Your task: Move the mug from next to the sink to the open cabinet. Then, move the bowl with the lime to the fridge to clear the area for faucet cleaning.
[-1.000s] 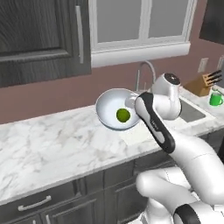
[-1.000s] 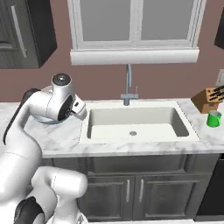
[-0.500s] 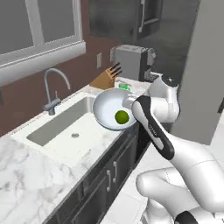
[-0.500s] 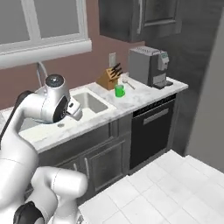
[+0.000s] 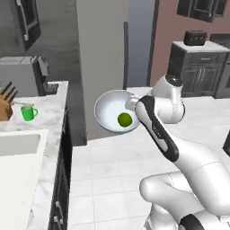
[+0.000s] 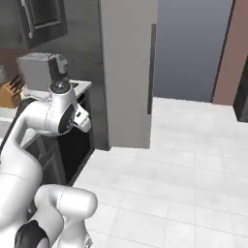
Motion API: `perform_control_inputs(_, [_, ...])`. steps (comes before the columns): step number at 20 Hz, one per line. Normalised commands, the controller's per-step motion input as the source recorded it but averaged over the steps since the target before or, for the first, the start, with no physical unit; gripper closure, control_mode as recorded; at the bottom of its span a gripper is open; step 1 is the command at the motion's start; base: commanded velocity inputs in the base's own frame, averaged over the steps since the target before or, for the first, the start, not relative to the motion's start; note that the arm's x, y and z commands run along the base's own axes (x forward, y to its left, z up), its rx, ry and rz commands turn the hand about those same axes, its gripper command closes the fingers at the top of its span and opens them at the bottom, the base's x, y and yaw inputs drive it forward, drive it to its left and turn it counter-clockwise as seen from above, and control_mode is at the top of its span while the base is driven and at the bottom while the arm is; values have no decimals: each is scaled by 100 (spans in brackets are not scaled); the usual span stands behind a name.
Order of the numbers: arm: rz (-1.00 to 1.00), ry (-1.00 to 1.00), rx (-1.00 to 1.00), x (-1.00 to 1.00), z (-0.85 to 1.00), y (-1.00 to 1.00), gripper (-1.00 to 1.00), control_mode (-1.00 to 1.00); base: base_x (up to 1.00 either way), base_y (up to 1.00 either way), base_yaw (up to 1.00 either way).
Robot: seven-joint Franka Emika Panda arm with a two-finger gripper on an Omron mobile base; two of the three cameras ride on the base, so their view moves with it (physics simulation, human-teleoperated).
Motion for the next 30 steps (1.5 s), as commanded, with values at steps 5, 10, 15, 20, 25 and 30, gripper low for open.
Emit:
perform_control_inputs(5, [0, 0, 0, 0, 0, 0, 100, 100, 20, -43, -83])
perform_control_inputs(10, [0, 0, 0, 0, 0, 0, 100, 100, 100, -50, -34])
perform_control_inputs(15, [0, 0, 0, 0, 0, 0, 100, 100, 100, -13, -8])
perform_control_inputs(20, [0, 0, 0, 0, 0, 0, 100, 100, 100, 0, -9])
perform_control_inputs(25, [0, 0, 0, 0, 0, 0, 100, 100, 100, 0, -5])
perform_control_inputs(30, [0, 0, 0, 0, 0, 0, 100, 100, 100, -12, -3])
